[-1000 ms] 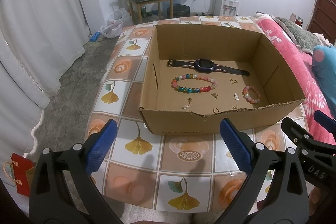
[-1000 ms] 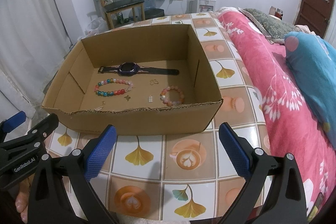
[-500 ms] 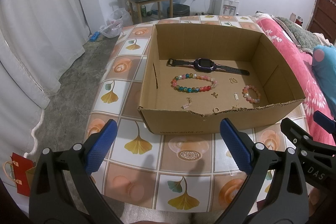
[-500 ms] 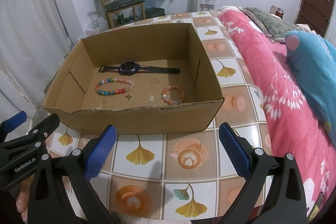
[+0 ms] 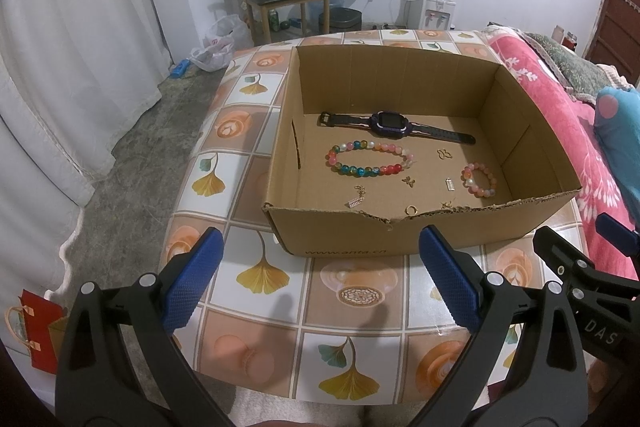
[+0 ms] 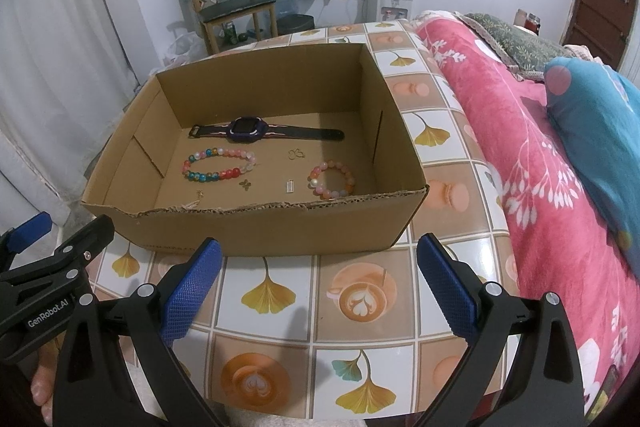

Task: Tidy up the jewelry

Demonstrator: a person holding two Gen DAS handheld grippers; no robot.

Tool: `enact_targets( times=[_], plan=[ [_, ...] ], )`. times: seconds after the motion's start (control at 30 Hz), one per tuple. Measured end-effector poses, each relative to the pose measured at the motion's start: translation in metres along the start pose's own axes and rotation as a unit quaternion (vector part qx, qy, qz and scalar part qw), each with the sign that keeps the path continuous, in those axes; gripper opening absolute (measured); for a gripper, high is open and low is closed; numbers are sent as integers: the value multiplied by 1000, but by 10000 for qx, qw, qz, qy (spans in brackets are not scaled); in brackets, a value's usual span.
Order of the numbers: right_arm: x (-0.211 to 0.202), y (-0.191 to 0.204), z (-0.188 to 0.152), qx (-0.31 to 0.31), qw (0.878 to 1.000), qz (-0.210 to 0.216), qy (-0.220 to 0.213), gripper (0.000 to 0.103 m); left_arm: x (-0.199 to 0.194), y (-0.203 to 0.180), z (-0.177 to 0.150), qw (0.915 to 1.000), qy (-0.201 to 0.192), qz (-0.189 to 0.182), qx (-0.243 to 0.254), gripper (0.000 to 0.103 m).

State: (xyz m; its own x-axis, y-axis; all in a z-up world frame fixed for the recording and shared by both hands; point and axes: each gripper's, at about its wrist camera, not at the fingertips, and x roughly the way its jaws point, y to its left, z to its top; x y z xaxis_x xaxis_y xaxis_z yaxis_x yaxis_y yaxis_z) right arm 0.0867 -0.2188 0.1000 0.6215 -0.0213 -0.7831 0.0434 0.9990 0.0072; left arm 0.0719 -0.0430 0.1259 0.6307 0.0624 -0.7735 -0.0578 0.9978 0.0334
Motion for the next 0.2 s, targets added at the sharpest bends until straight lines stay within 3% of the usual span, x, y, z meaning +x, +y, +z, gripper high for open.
enact_targets(
  times=[0.2],
  plan=[
    [0, 3, -1, 8, 10000, 8, 16, 95, 2, -1, -3, 10000, 15, -4, -9, 95]
  ],
)
